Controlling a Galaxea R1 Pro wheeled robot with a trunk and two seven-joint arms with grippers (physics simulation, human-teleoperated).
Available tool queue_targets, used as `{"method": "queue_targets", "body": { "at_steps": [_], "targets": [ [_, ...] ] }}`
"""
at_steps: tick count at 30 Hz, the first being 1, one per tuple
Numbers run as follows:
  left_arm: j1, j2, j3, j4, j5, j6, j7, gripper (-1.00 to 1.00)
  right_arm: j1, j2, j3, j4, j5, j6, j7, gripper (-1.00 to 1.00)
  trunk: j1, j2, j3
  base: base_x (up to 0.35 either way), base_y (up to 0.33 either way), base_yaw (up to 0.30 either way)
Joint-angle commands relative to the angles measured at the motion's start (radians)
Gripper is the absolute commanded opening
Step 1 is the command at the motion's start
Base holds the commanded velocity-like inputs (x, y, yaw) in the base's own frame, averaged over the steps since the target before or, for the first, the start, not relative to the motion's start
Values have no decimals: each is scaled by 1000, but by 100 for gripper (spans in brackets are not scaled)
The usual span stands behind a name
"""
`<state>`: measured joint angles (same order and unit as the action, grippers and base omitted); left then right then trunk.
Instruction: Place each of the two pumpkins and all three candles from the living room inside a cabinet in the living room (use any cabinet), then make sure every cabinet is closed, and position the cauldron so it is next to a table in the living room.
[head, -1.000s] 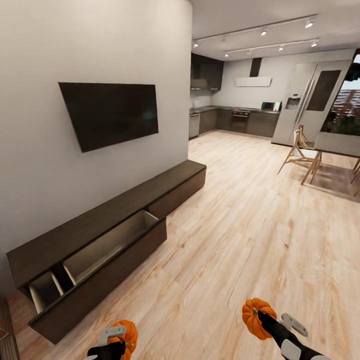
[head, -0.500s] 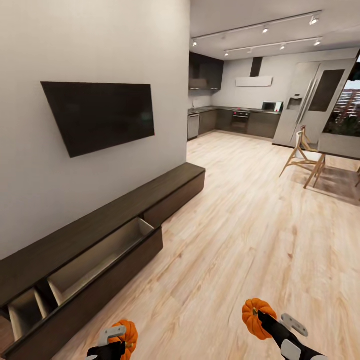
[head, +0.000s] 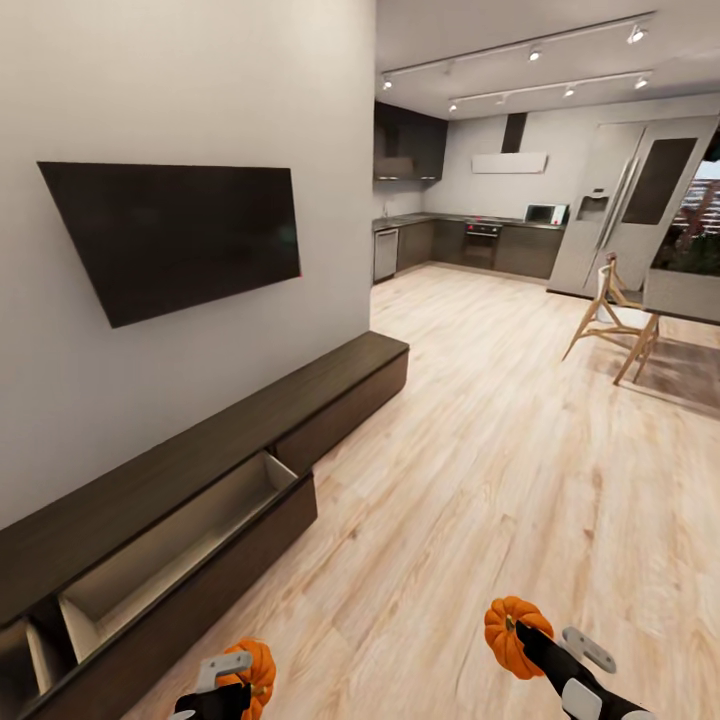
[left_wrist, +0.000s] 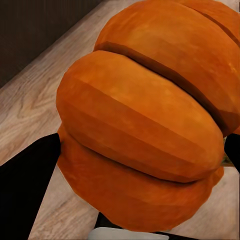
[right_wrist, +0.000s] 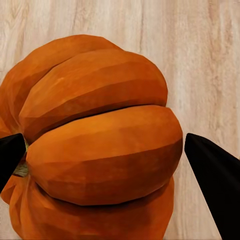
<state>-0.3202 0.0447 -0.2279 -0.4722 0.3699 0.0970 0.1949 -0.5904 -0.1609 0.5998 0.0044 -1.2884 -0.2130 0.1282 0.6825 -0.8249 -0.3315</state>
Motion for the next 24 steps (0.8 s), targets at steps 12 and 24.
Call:
{"method": "queue_targets", "body": {
  "at_steps": [12,24],
  "targets": [
    [0,0,-8,-2,6,5,9,-100,-2,13,6,0,-4,-2,0,-100,1,-1,-1,320,-75,96],
    [0,0,-8,-2,6,5,9,-100,-2,20,11,-1,-2,-2,-2,-100,1,-1,-1,320,-75,289]
  ]
}}
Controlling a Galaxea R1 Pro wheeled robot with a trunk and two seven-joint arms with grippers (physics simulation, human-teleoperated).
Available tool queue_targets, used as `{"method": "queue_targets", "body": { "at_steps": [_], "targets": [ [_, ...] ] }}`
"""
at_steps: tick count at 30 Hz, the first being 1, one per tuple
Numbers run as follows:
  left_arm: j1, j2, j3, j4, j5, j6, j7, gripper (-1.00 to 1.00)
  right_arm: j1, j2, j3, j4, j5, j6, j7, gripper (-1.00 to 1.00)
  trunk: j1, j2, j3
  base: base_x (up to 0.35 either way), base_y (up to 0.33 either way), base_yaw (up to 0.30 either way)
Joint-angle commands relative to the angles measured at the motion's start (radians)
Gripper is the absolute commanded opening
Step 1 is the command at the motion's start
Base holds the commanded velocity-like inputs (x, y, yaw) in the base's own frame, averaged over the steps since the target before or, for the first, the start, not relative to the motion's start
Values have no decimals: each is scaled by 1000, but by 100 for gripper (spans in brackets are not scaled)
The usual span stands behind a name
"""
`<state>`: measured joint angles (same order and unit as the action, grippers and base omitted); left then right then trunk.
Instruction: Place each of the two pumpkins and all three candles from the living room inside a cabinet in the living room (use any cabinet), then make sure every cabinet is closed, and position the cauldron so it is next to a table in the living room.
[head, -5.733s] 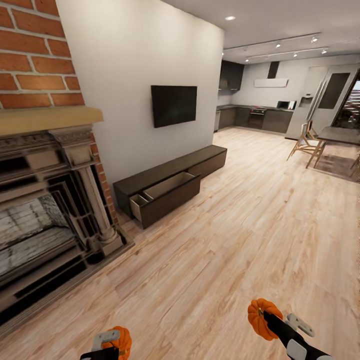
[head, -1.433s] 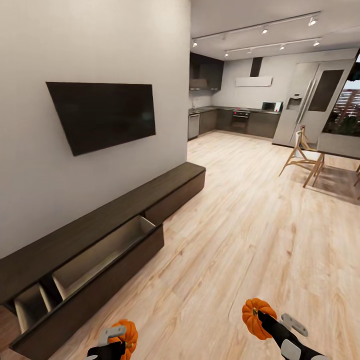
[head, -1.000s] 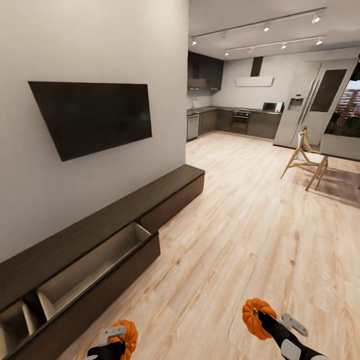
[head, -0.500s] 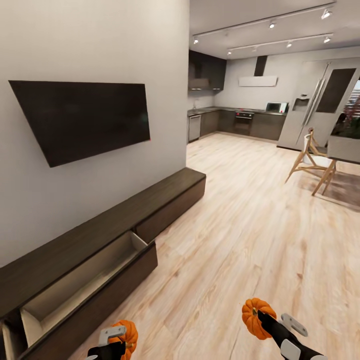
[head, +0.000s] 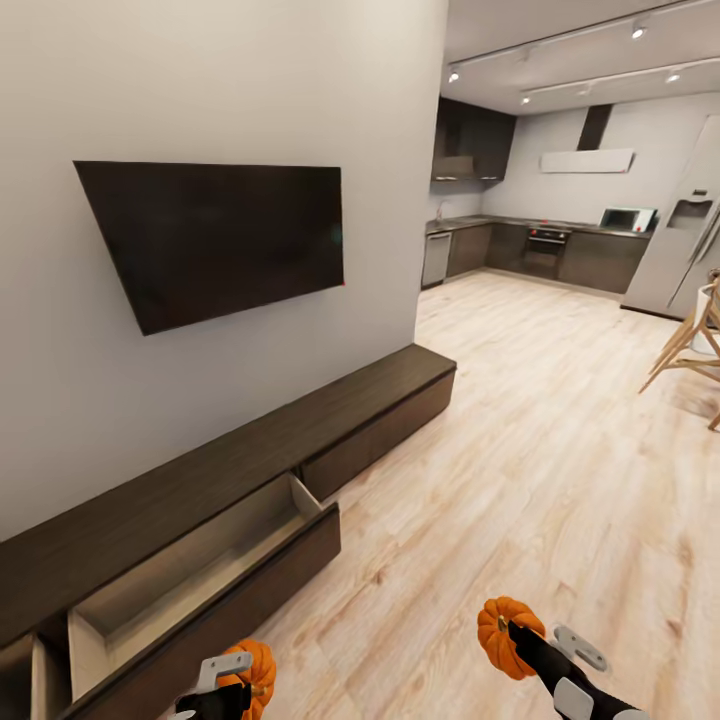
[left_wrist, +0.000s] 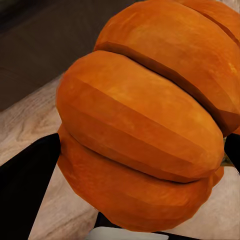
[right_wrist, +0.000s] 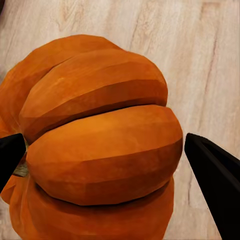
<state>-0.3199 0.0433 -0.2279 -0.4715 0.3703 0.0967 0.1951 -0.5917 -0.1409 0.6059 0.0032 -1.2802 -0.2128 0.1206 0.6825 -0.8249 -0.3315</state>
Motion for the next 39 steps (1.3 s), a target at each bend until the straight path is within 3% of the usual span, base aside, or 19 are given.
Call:
{"method": "queue_targets", "body": {
  "at_steps": [1,17,39],
  "targets": [
    [-1,1,-8,-3,6,5,9,-100,0,0,5,0,-10,-2,5,-100,1,-1,-1,320,-70,292],
    [-1,1,-8,-4,5,5,9,-100,0,0,6,0,-10,-2,4,-100,1,-1,-1,301,-8,292],
    [-1,-11,-8,-4,4,5,9,-100,0,0,8,0,-9,-2,4,-100,1,-1,-1,13,0,292]
  ]
}}
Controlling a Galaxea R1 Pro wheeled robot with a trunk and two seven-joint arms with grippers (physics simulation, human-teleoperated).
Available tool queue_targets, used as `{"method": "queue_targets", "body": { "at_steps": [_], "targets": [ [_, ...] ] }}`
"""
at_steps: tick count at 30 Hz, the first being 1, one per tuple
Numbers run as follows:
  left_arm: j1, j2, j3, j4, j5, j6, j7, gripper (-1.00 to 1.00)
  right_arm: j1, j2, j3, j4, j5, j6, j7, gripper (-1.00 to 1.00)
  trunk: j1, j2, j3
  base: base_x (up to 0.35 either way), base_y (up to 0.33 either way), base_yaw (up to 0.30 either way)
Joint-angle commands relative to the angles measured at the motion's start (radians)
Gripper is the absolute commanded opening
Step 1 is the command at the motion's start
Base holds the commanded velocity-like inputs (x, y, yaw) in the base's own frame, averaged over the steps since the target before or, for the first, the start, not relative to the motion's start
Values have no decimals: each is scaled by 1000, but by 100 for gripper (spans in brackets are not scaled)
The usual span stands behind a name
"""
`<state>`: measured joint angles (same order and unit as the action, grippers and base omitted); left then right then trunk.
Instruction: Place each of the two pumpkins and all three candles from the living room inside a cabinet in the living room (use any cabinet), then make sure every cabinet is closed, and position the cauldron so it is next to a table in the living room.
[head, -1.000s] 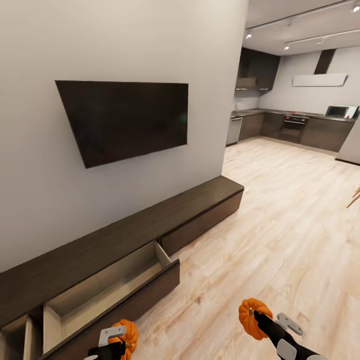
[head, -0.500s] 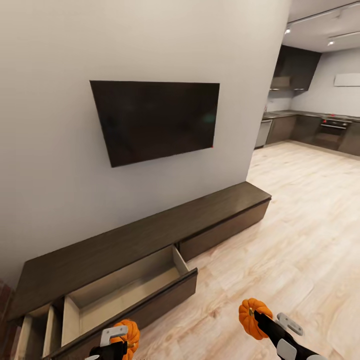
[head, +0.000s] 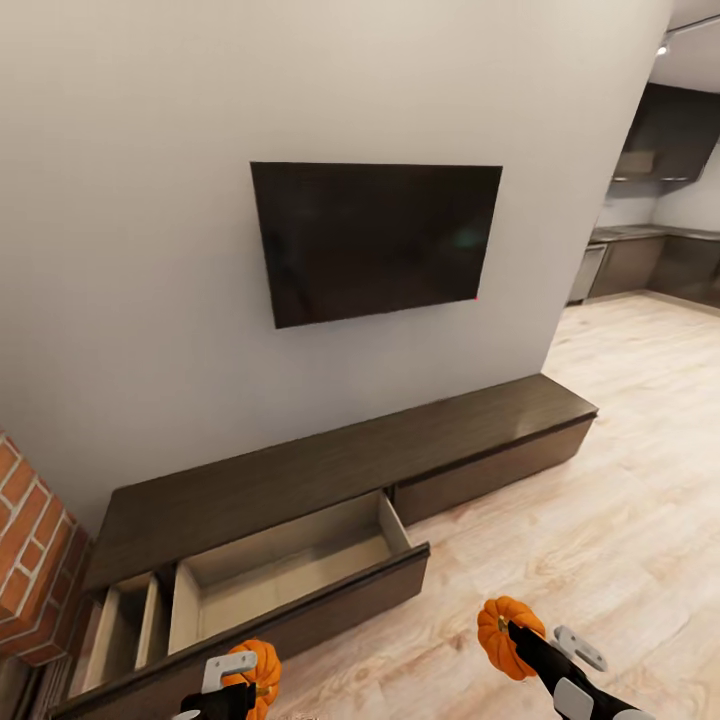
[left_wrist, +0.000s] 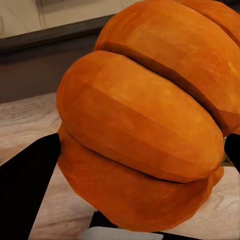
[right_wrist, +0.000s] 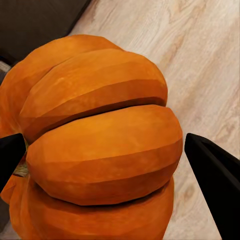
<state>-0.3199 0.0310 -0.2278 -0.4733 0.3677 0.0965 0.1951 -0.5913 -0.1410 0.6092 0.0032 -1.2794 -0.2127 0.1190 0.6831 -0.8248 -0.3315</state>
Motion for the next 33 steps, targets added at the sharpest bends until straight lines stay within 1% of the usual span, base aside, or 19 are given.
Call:
{"method": "queue_targets", "body": {
  "at_steps": [1,7,13,26,33],
  "targets": [
    [-1,1,-8,-2,7,5,9,-100,0,0,4,0,-10,-2,5,-100,0,-1,-1,0,0,292],
    [-1,1,-8,-2,7,5,9,-100,0,0,4,0,-10,-2,5,-100,0,-1,-1,15,0,292],
    [-1,1,-8,-2,6,5,9,-100,0,0,4,-1,-10,-2,5,-100,0,-1,-1,138,0,292],
    [-1,1,-8,-2,5,5,9,-100,0,0,4,-2,-9,-1,5,-100,0,-1,-1,309,0,285],
    [-1,1,-8,-2,5,5,9,-100,0,0,3,-5,-9,-1,7,-100,0,-1,-1,327,0,47]
  ]
}}
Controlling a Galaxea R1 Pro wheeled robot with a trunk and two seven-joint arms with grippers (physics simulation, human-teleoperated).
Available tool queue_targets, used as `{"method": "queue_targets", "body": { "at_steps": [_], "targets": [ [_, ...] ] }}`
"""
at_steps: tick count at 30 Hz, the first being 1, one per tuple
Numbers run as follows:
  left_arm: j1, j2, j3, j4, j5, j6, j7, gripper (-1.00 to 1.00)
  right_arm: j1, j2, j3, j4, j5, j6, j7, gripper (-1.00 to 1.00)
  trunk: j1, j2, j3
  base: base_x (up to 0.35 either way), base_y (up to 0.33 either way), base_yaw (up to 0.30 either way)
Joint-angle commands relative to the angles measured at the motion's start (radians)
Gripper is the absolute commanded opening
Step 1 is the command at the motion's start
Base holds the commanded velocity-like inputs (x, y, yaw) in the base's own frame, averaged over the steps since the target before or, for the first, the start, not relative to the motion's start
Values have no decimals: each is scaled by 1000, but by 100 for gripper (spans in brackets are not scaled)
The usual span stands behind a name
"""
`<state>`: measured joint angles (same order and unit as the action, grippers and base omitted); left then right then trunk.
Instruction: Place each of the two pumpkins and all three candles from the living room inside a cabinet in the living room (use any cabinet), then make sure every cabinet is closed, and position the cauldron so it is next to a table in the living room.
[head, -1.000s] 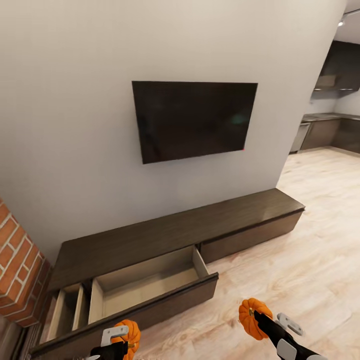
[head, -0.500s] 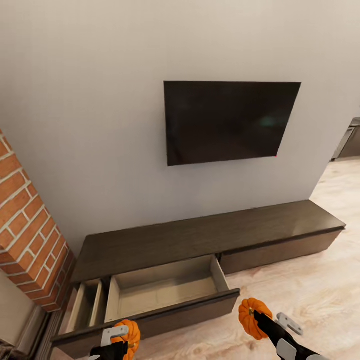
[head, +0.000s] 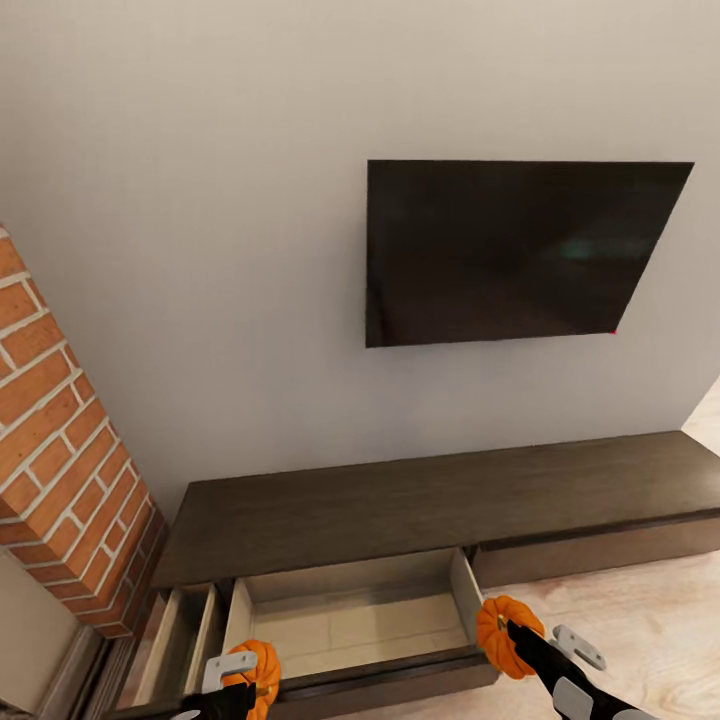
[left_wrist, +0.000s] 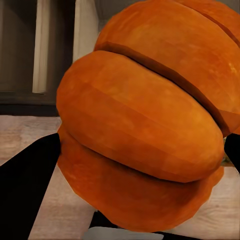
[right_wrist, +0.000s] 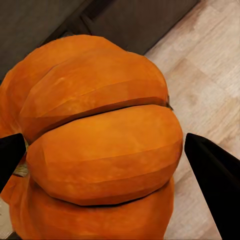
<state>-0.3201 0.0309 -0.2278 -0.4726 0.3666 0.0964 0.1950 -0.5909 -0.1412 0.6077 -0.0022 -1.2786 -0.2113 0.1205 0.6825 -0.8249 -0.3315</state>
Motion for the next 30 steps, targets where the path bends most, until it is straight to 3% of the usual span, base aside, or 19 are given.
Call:
{"method": "queue_targets", "body": {
  "at_steps": [1,8,13,23,25,27,28,30],
  "targets": [
    [0,1,-8,-3,6,5,9,-100,-1,0,4,0,-10,-2,5,-100,1,-1,-1,272,0,4],
    [0,1,-8,-3,6,5,9,-100,-1,0,5,0,-8,-2,5,-100,1,-1,-1,214,2,17],
    [0,1,-8,-3,7,5,9,-100,-1,0,6,-1,-8,-2,5,-100,1,-1,-1,242,78,208],
    [-2,1,-10,-12,9,13,9,-100,-1,0,11,-5,-3,3,9,-100,1,-1,-1,25,9,59],
    [-29,-2,-11,-36,10,23,8,-100,-2,6,25,-6,35,17,-11,-100,1,-1,-1,1,0,2],
    [-74,-8,-11,-47,12,63,9,-100,-3,37,50,-11,107,72,-93,-100,1,-1,-1,0,0,0],
    [-106,-12,-12,-50,11,121,10,-100,-8,85,65,-28,168,125,-201,-100,1,-1,-1,0,0,0],
    [-144,-16,-13,-55,8,192,11,-100,-15,157,75,-88,252,170,-364,-100,1,-1,-1,0,0,0]
  ]
}}
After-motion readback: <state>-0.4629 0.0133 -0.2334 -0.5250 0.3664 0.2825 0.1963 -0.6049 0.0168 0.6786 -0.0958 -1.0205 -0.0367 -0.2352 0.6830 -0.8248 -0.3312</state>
